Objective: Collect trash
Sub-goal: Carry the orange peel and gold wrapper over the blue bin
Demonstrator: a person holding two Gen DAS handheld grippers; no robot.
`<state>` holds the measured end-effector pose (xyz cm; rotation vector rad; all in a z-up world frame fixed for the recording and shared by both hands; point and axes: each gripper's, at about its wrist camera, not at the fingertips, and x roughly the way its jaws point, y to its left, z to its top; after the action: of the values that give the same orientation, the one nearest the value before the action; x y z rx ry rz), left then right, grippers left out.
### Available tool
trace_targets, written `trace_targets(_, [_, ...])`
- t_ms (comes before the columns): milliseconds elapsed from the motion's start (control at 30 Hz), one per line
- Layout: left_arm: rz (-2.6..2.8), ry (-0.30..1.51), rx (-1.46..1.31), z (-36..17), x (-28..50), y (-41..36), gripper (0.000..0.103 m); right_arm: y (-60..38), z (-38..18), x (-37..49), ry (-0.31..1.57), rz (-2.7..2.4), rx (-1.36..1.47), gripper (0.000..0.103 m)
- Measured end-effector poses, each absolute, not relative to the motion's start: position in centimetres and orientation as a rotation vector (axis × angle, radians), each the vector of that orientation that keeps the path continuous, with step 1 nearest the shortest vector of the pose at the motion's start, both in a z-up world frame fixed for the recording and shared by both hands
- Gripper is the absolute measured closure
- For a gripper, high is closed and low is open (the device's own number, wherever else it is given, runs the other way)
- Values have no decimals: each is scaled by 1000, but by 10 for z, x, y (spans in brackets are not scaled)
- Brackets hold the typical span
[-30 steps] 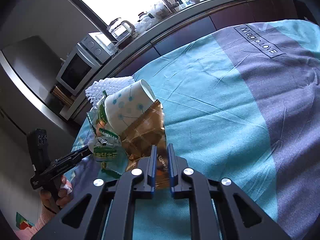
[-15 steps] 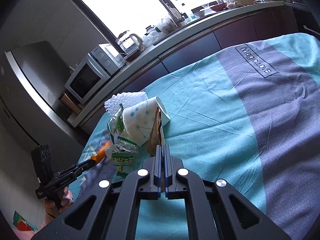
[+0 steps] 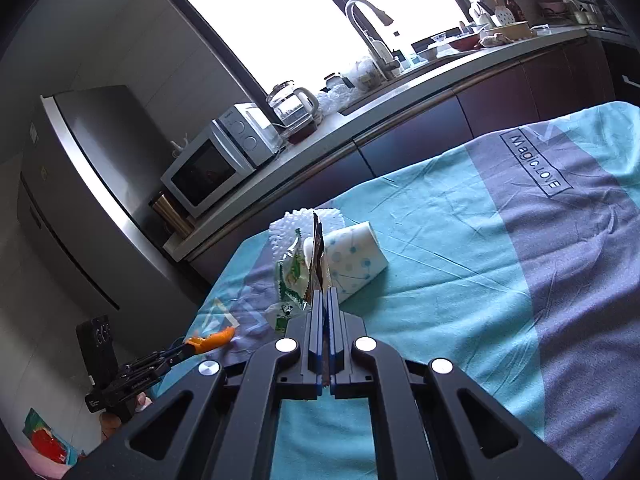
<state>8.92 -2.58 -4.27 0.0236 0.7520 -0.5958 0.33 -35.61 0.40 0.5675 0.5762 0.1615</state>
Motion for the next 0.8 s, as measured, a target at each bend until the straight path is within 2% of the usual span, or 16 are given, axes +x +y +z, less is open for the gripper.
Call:
trace_targets(333, [-523, 701, 27, -32, 65, 15, 90, -306, 28, 17, 549, 314, 509, 102])
trace_targets(800, [-423, 641, -39, -16, 51, 82, 90, -225, 24, 58, 628, 529, 477, 102])
